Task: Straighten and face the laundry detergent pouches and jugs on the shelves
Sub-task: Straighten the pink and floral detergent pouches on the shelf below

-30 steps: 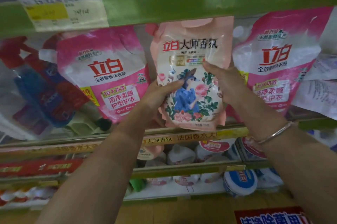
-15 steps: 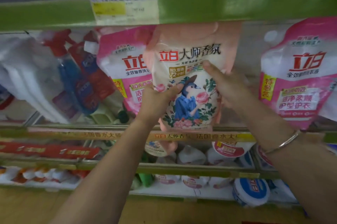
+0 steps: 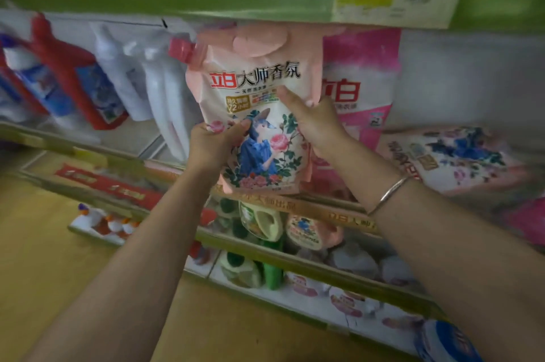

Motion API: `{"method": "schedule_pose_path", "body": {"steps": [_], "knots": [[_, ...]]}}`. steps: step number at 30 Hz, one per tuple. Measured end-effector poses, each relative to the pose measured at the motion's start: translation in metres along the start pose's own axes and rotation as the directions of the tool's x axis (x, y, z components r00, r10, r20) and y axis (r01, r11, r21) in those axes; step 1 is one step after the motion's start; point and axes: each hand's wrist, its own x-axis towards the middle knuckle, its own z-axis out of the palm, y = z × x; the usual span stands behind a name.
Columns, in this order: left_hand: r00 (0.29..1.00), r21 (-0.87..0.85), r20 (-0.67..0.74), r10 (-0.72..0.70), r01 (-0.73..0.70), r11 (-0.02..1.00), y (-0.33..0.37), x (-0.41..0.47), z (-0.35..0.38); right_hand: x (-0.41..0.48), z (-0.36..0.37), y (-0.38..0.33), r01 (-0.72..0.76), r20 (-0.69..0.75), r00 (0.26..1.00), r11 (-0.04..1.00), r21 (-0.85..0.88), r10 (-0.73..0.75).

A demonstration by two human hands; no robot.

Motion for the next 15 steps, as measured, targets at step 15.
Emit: {"method": "schedule_pose_path", "body": {"steps": [15], "knots": [[0.991,-0.014,-0.050,-0.123,0.122,0.992,-0.039,0.054,0.004,0.024,-0.051,0.017,0.295,-0.324,0.818,0.830,-0.473,-0.475]]}}
